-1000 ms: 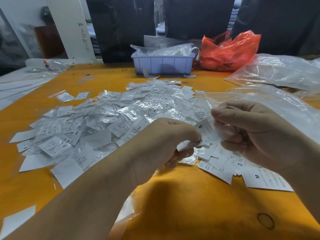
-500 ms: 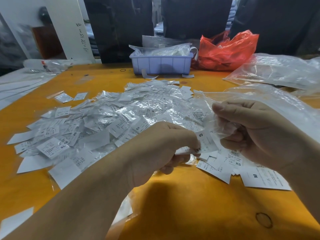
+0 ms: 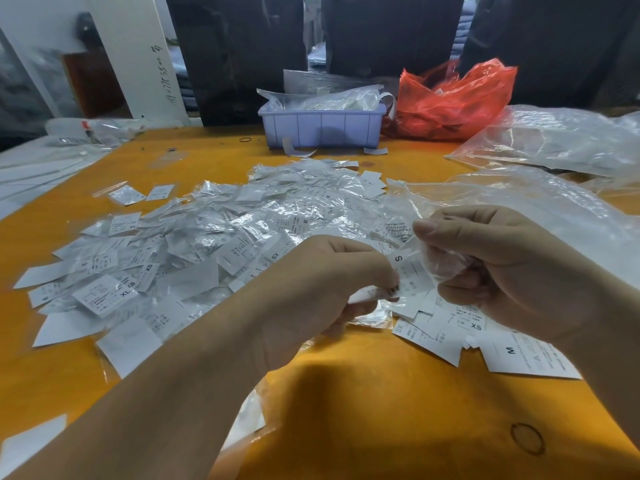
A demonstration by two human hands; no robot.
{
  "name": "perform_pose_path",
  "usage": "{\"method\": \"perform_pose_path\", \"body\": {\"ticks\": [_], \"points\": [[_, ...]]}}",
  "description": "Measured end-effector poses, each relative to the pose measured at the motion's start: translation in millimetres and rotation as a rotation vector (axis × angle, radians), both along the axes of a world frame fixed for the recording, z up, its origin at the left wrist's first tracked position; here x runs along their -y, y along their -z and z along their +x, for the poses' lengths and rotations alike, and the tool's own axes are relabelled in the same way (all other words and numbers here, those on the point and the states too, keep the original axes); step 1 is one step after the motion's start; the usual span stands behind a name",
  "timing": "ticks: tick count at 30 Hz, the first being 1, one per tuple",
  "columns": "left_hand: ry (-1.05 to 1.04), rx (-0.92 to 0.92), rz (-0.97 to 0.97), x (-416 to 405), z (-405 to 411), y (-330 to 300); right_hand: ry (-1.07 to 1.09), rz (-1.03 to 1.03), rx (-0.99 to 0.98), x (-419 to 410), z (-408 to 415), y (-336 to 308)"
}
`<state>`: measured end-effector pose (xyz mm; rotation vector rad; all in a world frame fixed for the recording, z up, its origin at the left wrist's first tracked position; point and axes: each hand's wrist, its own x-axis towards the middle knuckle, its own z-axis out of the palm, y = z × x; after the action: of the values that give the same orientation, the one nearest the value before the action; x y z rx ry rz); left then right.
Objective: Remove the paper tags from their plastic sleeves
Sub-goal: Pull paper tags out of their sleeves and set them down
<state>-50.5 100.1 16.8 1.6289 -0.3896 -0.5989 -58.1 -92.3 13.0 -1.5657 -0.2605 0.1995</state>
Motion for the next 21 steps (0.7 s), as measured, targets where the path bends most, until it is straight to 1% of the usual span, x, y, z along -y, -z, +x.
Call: {"method": "perform_pose_path", "body": {"ticks": [8, 21], "points": [[-0.029, -0.006, 0.004, 0.5, -0.2, -0.2, 0.068, 0.01, 0.017, 3.5, 2.5, -1.9], [-0.027, 0.017, 0.036, 0.6, -1.6, -2.7, 0.067, -0.001, 0.016, 3.2, 2.9, -1.5]]}}
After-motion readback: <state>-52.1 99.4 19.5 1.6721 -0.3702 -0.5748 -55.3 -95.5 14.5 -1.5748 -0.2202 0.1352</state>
